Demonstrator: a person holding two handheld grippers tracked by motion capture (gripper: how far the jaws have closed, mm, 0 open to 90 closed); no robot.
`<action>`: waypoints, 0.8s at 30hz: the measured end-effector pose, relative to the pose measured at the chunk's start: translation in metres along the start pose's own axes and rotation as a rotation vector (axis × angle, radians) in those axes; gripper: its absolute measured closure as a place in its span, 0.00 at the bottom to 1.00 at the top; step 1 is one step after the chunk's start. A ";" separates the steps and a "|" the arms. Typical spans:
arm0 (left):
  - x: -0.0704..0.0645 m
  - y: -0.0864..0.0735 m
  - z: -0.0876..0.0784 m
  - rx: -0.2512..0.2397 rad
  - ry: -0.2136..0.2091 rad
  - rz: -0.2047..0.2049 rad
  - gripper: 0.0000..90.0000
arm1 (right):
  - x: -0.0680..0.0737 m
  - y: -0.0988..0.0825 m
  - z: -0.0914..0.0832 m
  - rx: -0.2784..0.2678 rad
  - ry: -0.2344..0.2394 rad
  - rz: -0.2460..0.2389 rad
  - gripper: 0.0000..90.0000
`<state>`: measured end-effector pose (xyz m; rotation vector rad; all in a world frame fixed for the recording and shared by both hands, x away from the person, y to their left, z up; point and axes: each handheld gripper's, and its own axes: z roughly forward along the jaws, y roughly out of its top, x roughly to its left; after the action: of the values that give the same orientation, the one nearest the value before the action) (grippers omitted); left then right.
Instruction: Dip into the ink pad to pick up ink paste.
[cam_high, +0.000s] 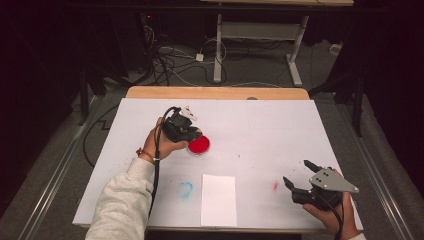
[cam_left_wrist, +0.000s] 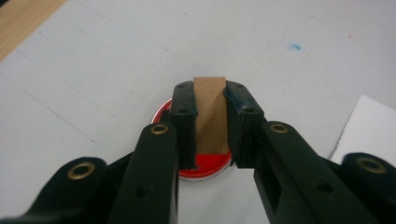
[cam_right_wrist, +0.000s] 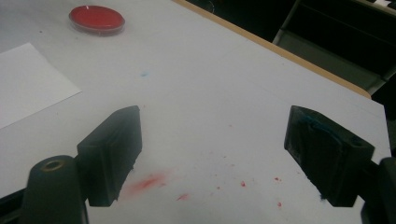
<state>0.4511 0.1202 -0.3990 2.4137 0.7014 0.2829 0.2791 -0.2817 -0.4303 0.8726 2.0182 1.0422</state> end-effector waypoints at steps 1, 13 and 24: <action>0.001 -0.001 0.003 0.008 -0.005 -0.004 0.81 | 0.000 0.000 0.000 -0.001 0.000 0.000 0.21; 0.008 -0.009 0.033 0.084 -0.014 -0.017 0.81 | -0.002 0.001 0.004 0.006 0.001 0.001 0.22; 0.007 -0.012 0.048 0.112 -0.022 -0.020 0.81 | -0.001 -0.001 0.005 0.012 -0.001 0.001 0.22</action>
<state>0.4693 0.1086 -0.4445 2.5103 0.7491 0.2131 0.2835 -0.2813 -0.4325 0.8807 2.0252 1.0315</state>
